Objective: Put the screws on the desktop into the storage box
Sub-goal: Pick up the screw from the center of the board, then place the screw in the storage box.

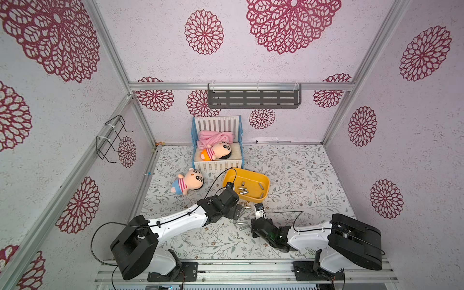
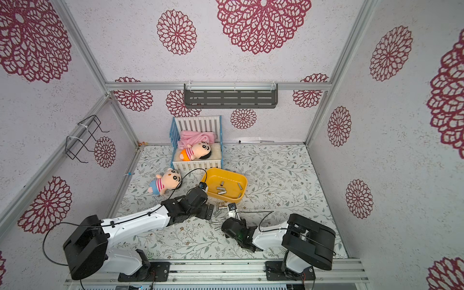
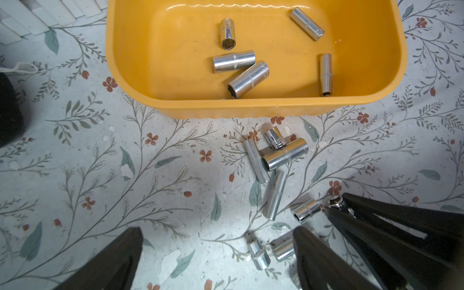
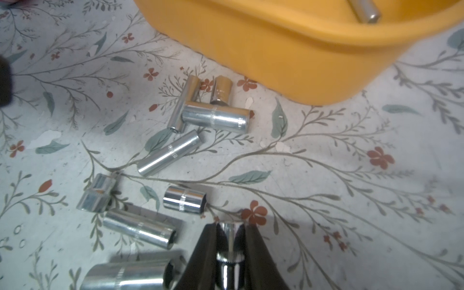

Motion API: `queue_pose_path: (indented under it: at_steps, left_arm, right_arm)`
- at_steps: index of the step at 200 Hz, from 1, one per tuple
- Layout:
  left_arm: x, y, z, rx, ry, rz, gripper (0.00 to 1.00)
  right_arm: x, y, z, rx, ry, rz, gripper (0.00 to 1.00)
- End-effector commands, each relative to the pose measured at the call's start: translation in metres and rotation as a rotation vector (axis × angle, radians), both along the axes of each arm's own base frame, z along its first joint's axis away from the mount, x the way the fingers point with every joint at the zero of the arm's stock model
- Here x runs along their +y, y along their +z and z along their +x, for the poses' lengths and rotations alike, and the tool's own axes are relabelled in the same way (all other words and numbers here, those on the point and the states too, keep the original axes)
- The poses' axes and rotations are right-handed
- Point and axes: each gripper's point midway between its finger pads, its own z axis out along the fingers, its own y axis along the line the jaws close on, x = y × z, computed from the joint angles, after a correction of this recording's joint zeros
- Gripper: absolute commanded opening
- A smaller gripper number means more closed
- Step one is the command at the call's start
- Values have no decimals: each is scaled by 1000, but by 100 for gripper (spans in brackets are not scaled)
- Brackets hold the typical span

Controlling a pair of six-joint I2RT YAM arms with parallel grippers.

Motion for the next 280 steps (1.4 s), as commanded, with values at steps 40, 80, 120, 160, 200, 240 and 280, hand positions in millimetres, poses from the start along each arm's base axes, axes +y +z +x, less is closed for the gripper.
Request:
queue_pose_path:
  at_steps: [40, 80, 120, 160, 200, 240, 280]
  left_arm:
    - [6, 11, 6, -44, 36, 29, 99]
    - [11, 17, 7, -68, 55, 24, 98]
    - [13, 23, 7, -84, 64, 13, 98]
    - [13, 21, 8, -83, 67, 20, 98]
    - [11, 19, 7, -70, 57, 17, 98]
    - [9, 21, 4, -65, 43, 2, 98]
    - [5, 21, 1, -50, 24, -14, 98]
  right_arm:
    - [-6, 45, 3, -82, -16, 76, 8]
    - [0, 89, 20, -142, -4, 130, 7]
    - [9, 135, 61, -192, 6, 221, 7]
    - [11, 152, 116, -200, -43, 200, 10]
    - [8, 130, 163, -129, -68, 190, 11]
    - [8, 110, 175, -86, -75, 167, 18]
    - [2, 111, 172, -80, -78, 150, 40]
